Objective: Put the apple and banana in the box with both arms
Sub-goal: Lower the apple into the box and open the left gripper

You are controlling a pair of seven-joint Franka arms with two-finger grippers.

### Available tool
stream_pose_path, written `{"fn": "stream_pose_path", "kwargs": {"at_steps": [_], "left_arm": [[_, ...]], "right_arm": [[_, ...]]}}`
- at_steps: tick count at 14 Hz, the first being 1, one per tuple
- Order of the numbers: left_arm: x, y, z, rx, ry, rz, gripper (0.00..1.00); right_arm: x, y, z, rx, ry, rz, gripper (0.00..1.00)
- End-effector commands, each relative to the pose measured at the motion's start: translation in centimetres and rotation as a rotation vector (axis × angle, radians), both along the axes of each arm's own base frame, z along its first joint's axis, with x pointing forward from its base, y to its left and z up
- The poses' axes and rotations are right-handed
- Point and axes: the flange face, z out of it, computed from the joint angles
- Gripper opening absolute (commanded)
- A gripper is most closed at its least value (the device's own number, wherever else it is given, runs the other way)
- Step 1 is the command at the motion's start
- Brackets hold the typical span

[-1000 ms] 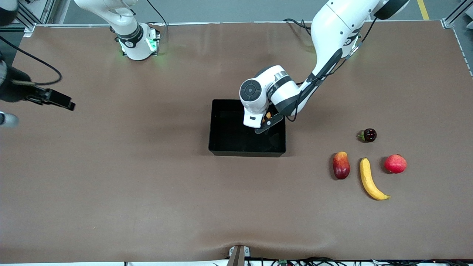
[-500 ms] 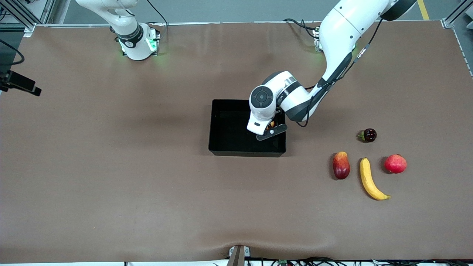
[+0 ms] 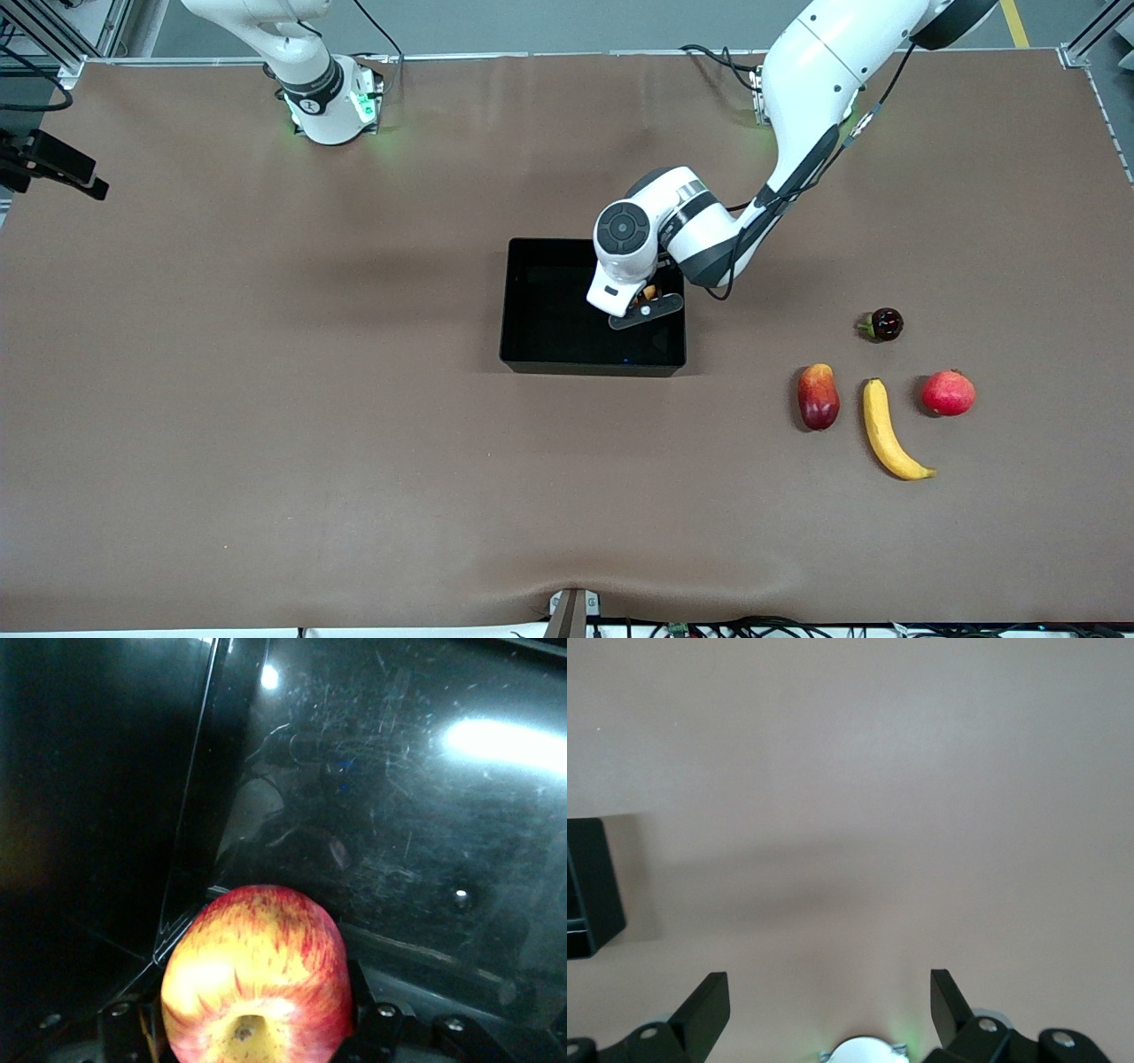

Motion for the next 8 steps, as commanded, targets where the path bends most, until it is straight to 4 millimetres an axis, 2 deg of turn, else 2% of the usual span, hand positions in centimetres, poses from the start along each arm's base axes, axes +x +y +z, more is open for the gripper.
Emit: {"fn": "stream_pose_path", "kwargs": {"at_steps": [1,5,6,7,8], "left_arm": [[-0.3,0.1,-0.1,-0.005,0.003,-0.017,0.00],[-0.8,-0.1,-1.0,0.001,0.017,-0.012,0.00],[-0.8,-0.1,-1.3,0.003,0.023,-0.005,0.06],[-0.8,-0.1,-1.5,0.003,0.024,-0.005,0.38],[-0.8,-0.1,-1.5,0.003,0.024,-0.005,0.56]], "right_arm": [[-0.4,0.9,1.7,-0.046,-0.033,0.038,1.00],[-0.6,0.2,1.4,-0.039,-0.016,0.024,1.00],[-0.9,-0.5,1.3,-0.037,0.002,0.011,1.00],[-1.0,-1.2,1.3,-0.032,0.007,-0.004,1.00],[-1.0,-1.6,1.3,-0.013,0.001,-0.013,1.00]]}}
